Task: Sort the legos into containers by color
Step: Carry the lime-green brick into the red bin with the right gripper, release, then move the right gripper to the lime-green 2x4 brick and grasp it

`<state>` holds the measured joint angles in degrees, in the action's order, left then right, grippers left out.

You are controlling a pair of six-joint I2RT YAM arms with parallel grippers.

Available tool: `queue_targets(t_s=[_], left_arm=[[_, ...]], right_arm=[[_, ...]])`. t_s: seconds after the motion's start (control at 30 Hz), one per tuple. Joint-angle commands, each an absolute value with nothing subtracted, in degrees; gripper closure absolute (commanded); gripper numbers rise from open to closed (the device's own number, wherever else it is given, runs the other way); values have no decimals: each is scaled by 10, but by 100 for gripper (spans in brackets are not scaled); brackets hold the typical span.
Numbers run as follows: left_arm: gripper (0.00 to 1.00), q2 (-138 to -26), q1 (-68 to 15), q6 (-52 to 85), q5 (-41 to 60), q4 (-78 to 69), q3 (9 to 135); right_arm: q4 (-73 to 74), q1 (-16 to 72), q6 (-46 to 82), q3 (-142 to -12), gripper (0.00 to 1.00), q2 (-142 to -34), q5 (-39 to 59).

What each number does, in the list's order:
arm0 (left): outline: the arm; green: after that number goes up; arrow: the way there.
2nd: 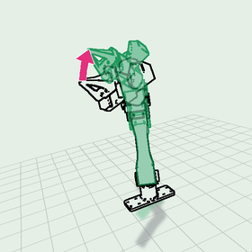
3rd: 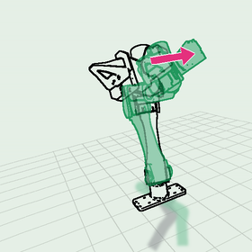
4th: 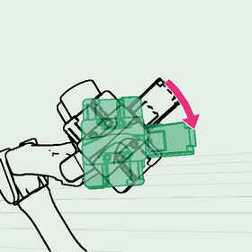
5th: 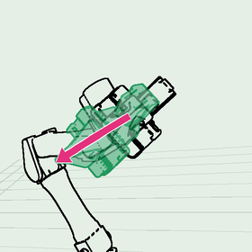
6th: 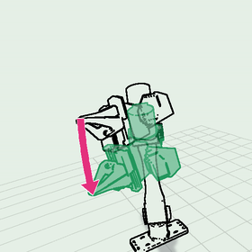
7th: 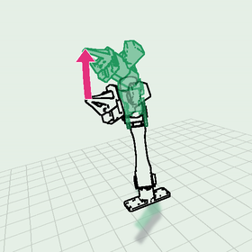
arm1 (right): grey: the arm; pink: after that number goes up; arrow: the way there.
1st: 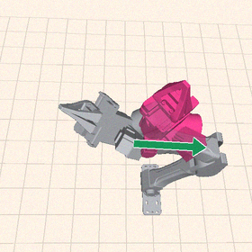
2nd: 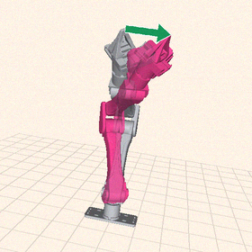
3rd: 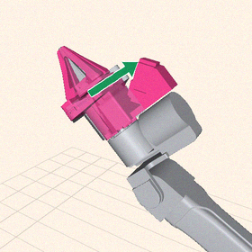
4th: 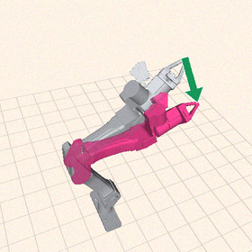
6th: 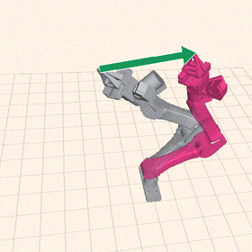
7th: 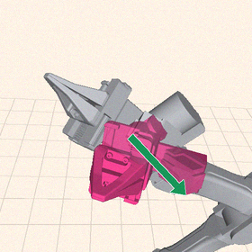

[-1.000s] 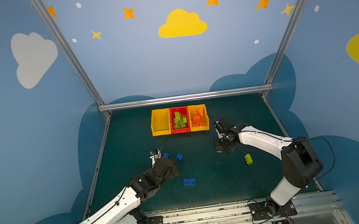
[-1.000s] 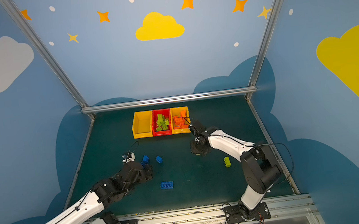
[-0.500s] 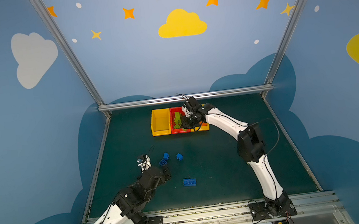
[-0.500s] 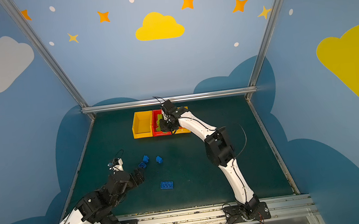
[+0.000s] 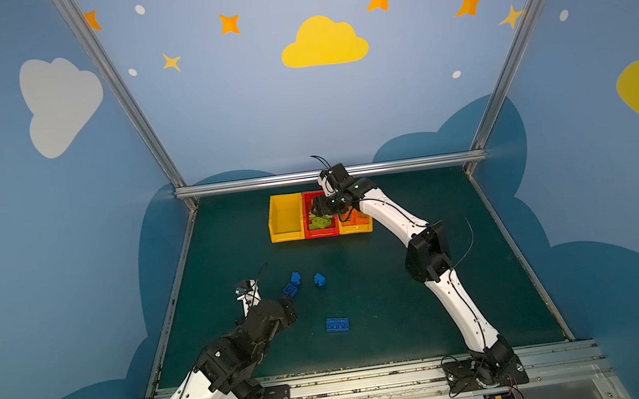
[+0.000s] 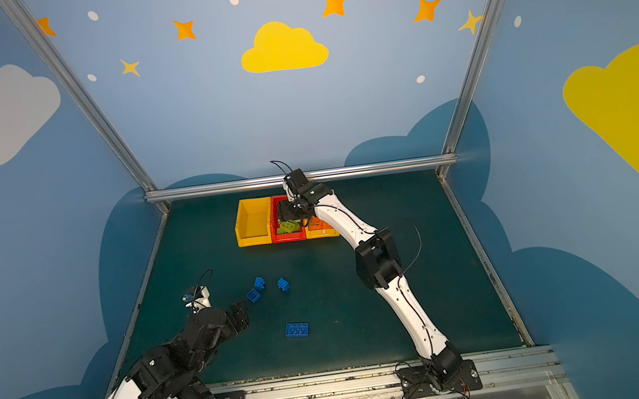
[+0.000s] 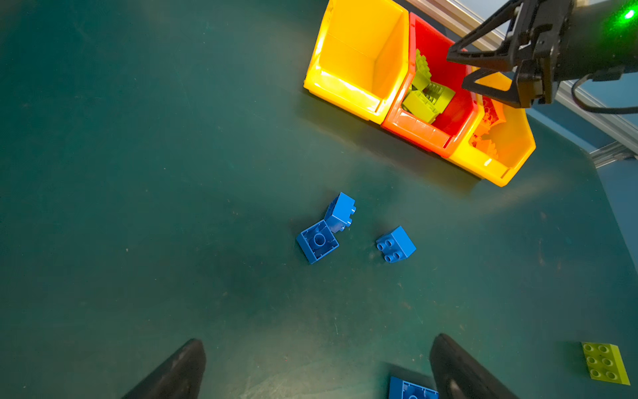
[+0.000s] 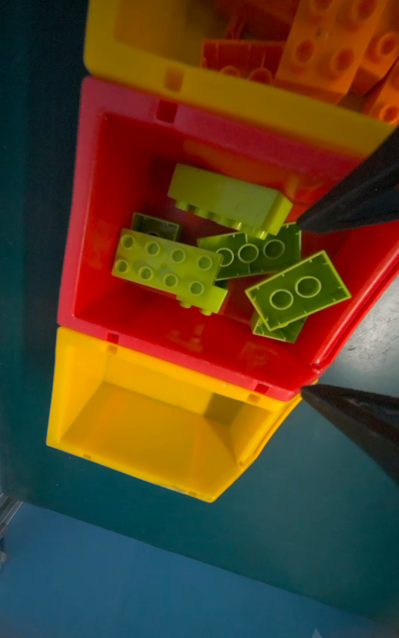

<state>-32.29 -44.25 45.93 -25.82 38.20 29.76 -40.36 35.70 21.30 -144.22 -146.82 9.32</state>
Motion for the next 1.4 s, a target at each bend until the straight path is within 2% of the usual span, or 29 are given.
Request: queue_targets(t_s=[0.0,0.27,0.47,0.7,1.0,1.13,1.37], left_arm=[[0,-319,-440,460,-259,387,297],[0,-355,-442,410,-186,331,307],[0,-427,-477,414,-122,233,310],[0,-552,-548,413,-107,173,362],[0,-693,-633,400,-90,135,440],[0,-725,-644,407,-92,143,462],[0,-722,-645,415,-121,166,464]], right_arm=[[-388,366,178,-1386,32,-1367,76],[-330,339,196,-1009,33,-1098,-13],[-324,270,235,-716,32,-901,-40],[-330,215,279,-486,31,-727,-88],[-314,123,327,-343,29,-642,-66],[-298,90,320,-328,29,-653,-22],[-287,84,302,-349,37,-709,15]])
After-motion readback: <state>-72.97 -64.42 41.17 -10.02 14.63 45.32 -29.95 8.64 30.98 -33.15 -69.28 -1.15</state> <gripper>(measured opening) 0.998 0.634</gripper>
